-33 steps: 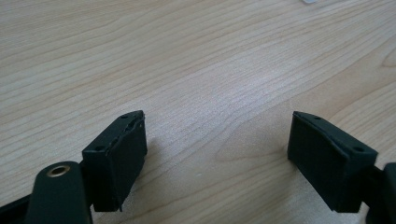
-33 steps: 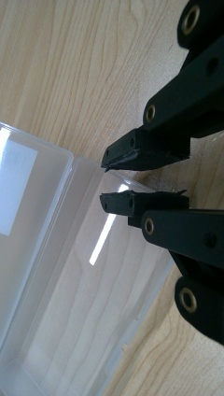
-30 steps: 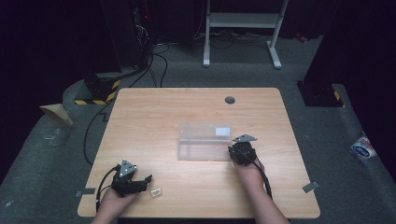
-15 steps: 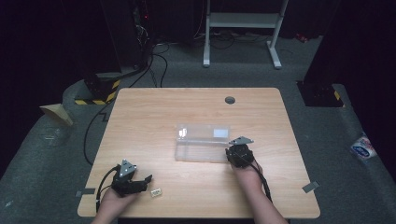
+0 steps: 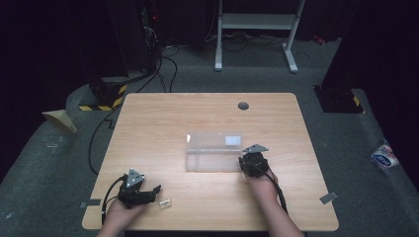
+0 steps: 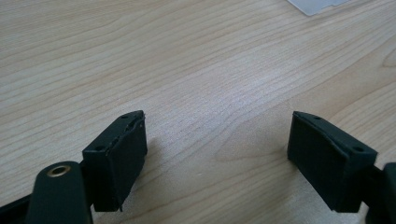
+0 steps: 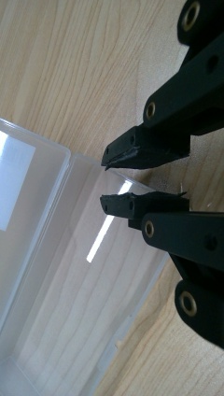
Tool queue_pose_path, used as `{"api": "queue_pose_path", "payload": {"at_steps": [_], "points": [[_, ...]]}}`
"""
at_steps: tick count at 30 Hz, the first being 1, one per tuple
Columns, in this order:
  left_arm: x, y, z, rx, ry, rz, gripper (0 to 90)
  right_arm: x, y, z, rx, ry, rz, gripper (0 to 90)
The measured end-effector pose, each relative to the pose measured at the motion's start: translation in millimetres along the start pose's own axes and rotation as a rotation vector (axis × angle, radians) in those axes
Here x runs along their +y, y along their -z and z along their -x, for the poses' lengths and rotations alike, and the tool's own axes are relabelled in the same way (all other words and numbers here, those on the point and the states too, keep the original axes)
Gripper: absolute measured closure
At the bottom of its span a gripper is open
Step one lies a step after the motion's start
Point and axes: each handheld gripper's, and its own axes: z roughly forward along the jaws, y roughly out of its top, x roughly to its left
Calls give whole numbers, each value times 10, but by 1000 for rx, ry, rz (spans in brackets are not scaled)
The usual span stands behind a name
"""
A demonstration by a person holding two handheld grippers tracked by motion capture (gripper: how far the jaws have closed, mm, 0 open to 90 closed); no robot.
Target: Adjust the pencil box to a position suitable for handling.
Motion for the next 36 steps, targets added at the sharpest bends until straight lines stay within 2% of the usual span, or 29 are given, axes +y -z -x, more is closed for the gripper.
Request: {"api": "queue_pose_path", "payload": {"at_steps": [4, 7, 20, 26, 32, 34, 36], "points": [[0, 0, 0, 0, 0, 0, 201, -1, 28, -1, -1, -13, 15, 707], [0, 0, 0, 0, 0, 0, 201, 1, 52, -8, -3, 2, 21, 697], [0, 0, 0, 2, 0, 1, 204, -18, 210, 17, 9, -8, 68, 660], [2, -1, -2, 7, 0, 1, 207, -79, 320, 119, 25, -14, 109, 641], [4, -4, -5, 14, 3, 4, 212, -233, 393, 261, -1, -52, 133, 592], [4, -4, -7, 16, 4, 3, 212, -285, 383, 332, 0, -72, 112, 568], [4, -4, -6, 15, 9, 3, 213, -346, 389, 401, -20, -79, 115, 566]]}}
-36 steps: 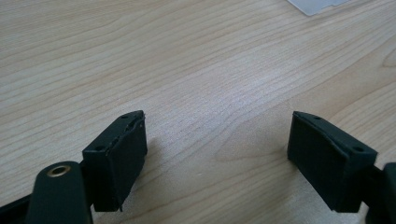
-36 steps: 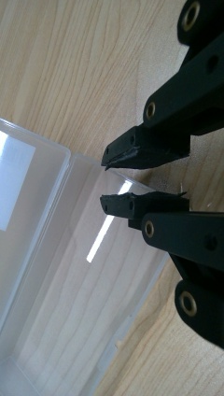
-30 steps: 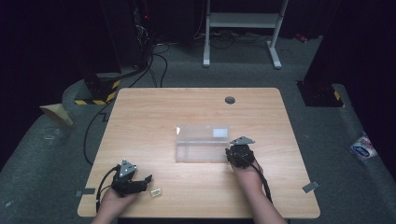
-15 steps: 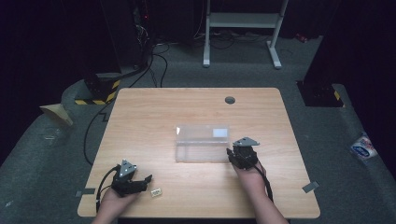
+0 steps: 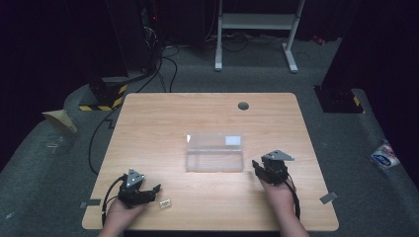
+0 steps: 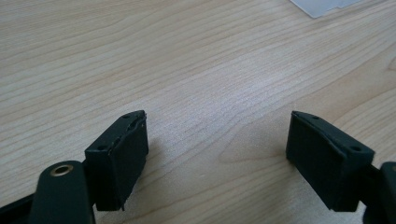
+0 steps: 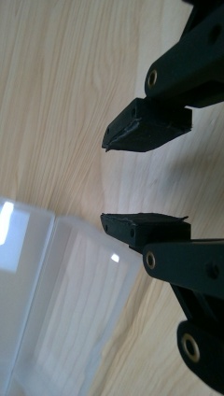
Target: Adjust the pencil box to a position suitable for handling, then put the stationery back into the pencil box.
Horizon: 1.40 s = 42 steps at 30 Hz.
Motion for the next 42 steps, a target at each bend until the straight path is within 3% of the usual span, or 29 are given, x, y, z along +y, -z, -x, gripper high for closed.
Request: {"api": "queue_pose_path", "payload": {"at_steps": [8, 13, 16, 18, 22, 27, 35, 42], "points": [[19, -20, -6, 18, 11, -2, 211, -151, 101, 222, -55, 16, -12, 525], [31, -23, -12, 15, 6, -9, 202, -282, 169, 271, -75, 27, -41, 524], [40, -22, -21, 10, -3, -15, 212, -352, 194, 300, -63, 9, -57, 513], [47, -23, -23, 9, -1, -18, 216, -402, 224, 320, -80, 5, -53, 511], [57, -15, -37, 7, -4, -28, 236, -472, 264, 352, -70, -41, -50, 477], [93, -1, -57, 24, -11, -31, 266, -473, 260, 338, -69, -35, -53, 430], [163, 166, -25, -46, -11, 76, 313, -479, 263, 336, -82, -43, -54, 400], [173, 262, 167, -137, -77, 94, 315, -481, 264, 337, -86, -43, -53, 401]]}}
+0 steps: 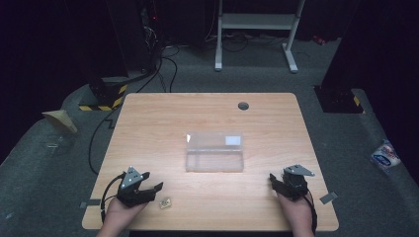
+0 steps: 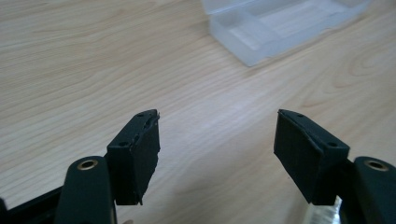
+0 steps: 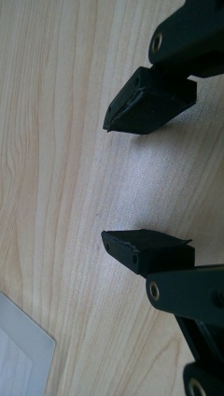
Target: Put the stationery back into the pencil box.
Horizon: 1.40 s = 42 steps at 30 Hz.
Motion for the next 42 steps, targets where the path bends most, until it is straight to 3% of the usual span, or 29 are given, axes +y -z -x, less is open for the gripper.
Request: {"api": "queue_pose_path", "payload": {"at_steps": [5, 10, 13, 16, 17, 26, 29, 34, 39, 42], "points": [[-24, 43, 143, -29, -32, -5, 324, 0, -1, 1, 0, 1, 1, 401], [-132, 64, 218, -89, -19, -33, 353, -1, 0, 1, 1, 0, 1, 401], [-195, 78, 240, -102, -22, -40, 388, 0, 1, 1, 3, 2, 0, 401], [-253, 42, 272, -79, -61, -94, 388, -1, 2, -1, 4, 0, -1, 401], [-261, 22, 279, -87, -53, -102, 389, -1, 2, -2, 5, 1, 0, 401], [-254, -69, 312, -120, -92, -104, 580, -5, 8, -3, 9, 8, -2, 401], [-247, -79, 311, -124, -71, -106, 666, -5, 9, -6, 8, 6, -3, 401], [-235, -74, 325, -109, -108, -107, 674, -10, 13, -7, 7, 10, -1, 402], [-220, -63, 314, -106, -81, -91, 675, -11, 15, -5, 8, 11, -1, 402], [-215, -57, 304, -98, -84, -88, 675, -11, 14, -5, 7, 10, -1, 402]]}}
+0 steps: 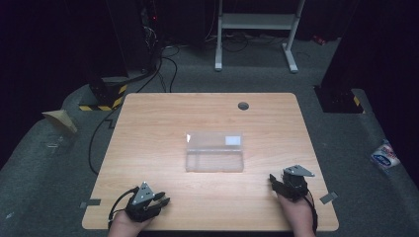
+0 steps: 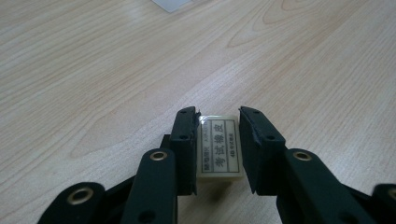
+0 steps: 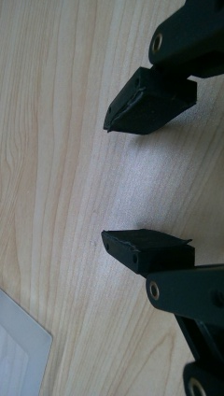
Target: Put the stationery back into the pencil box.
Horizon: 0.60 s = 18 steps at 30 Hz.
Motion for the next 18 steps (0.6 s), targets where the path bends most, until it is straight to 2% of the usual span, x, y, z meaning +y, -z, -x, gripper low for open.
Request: {"api": "queue_pose_path", "payload": {"at_steps": [9, 18], "points": [[8, 0, -27, 6, 12, 12, 676, 0, 0, -1, 0, 0, 0, 402], [26, -2, -43, 29, 51, 47, 675, 0, 1, -3, 0, -2, 0, 402]]}}
